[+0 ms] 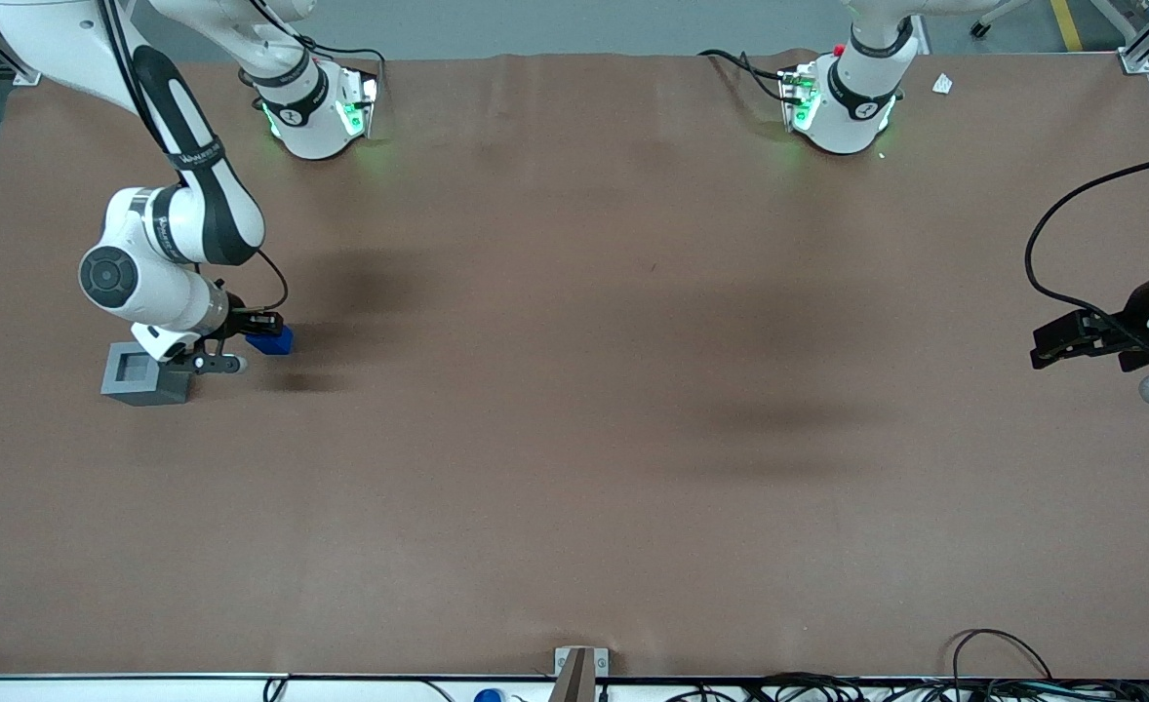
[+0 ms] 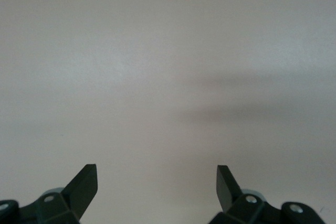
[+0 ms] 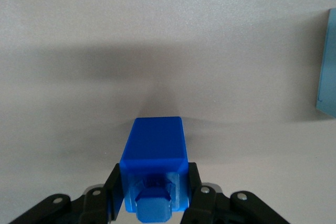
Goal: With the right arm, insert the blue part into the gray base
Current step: 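Lift the blue block and carry it over the gray base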
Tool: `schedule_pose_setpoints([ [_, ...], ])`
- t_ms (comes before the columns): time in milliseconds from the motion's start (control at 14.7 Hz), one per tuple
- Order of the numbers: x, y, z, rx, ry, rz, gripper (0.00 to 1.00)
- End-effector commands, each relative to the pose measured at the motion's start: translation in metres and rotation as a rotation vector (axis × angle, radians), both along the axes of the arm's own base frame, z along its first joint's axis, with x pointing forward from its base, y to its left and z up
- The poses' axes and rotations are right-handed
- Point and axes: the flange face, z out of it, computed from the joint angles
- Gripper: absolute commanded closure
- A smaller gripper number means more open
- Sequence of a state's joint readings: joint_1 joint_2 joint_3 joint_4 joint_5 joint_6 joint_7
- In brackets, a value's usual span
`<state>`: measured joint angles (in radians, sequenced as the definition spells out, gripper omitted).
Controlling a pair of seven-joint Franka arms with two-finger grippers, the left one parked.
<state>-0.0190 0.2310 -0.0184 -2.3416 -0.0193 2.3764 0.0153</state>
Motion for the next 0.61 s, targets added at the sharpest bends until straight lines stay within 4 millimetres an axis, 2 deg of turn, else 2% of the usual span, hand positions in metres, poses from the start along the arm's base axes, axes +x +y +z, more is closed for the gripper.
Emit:
schedule_pose_setpoints([
  [0,-0.002,-0.007,0.009,-0.006,-0.012,-0.004,0.88],
  [204,0.010,-0.019,0.038,-0.005,-0.041,-0.006,0.88],
  [544,0.045,-0.063,0.094,0.005,-0.032,-0.003,0.88],
])
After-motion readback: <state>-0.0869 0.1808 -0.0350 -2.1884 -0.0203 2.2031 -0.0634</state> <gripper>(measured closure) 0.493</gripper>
